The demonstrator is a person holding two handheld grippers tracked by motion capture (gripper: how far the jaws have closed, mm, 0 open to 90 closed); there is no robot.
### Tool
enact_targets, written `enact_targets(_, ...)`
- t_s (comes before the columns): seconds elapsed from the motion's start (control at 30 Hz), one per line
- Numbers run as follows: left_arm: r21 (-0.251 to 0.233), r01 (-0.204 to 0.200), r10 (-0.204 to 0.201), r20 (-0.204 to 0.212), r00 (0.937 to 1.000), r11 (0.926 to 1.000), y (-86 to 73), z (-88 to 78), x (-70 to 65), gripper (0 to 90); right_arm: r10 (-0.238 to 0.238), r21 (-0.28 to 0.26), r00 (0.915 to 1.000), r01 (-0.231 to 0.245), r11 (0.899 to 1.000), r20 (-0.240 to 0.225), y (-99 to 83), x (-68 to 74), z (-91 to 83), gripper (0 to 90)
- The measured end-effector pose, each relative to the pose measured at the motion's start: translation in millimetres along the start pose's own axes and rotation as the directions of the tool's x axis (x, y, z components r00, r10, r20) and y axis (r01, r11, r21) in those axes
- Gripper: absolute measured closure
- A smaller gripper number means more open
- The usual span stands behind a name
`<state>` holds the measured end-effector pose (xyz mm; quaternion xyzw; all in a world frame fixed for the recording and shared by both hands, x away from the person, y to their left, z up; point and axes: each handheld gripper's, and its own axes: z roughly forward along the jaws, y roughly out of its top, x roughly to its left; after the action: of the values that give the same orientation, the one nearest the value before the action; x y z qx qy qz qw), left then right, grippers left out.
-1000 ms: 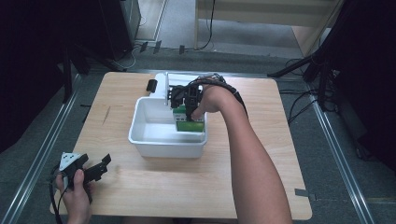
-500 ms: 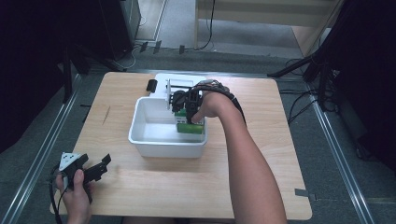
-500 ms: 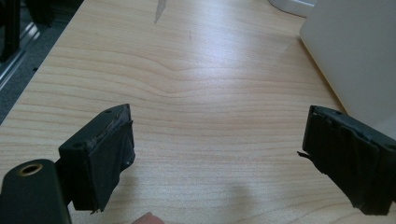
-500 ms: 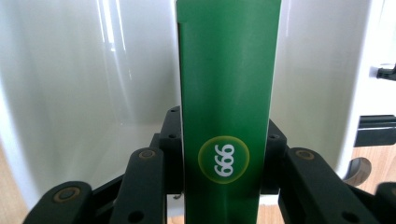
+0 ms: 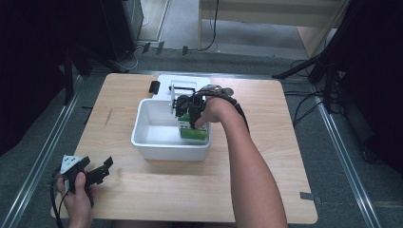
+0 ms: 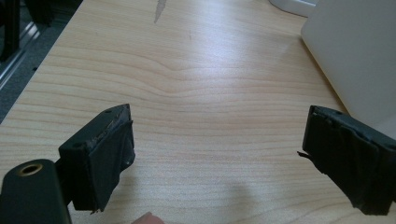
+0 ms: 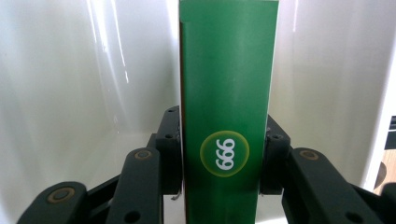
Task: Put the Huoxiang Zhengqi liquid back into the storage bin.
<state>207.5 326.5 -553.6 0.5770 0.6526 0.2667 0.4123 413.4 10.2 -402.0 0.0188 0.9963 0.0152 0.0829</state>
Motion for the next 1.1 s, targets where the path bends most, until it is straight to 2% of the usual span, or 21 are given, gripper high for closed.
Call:
enact_targets(0.17,0.003,-0.002,0.002,0.0,1.0,1.0,0.2,0.0,0.1,9.6,0.028,-0.02,0.9996,-0.028,0.999,0.007,-4.5,-2.5,-1.0,58.8)
enact_targets(0.3,0.006,-0.004,0.004,0.001,1.0,1.0,0.3,0.2,0.0,9.6,0.059,-0.039,0.9983,-0.059,0.998,0.003,-10.2,-3.7,-6.5,50.3)
enact_targets(0.4,0.002,-0.002,0.002,0.0,1.0,1.0,0.1,0.2,-0.2,9.6,0.085,-0.072,0.9964,-0.085,0.994,-0.001,-14.2,-5.1,-12.1,44.5)
enact_targets(0.43,0.003,-0.003,0.003,-0.001,1.0,1.0,0.1,0.1,-0.2,9.6,0.122,-0.085,0.9925,-0.123,0.989,-0.01,-16.9,-5.2,-16.7,42.4)
enact_targets(0.5,0.002,-0.004,0.004,-0.001,1.0,1.0,0.1,0.3,-0.5,9.6,0.138,-0.102,0.9903,-0.139,0.985,-0.012,-20.4,-6.0,-22.6,40.2)
enact_targets(0.7,0.004,-0.01,0.01,-0.001,0.9999,0.9999,0.0,0.1,-0.4,9.6,0.166,-0.136,0.9861,-0.166,0.977,-0.011,-34.6,-4.8,-45.9,39.6)
enact_targets(0.9,0.006,-0.014,0.014,-0.004,0.9999,0.9999,0.0,0.0,-0.9,9.6,0.211,-0.182,0.9774,-0.207,0.961,0.003,-55.1,-6.5,-69.3,40.1)
enact_targets(1.1,0.007,-0.012,0.012,-0.005,0.9999,0.9999,0.0,0.0,-1.1,9.6,0.246,-0.185,0.969,-0.239,0.953,0.02,-79.4,-7.3,-78.9,40.3)
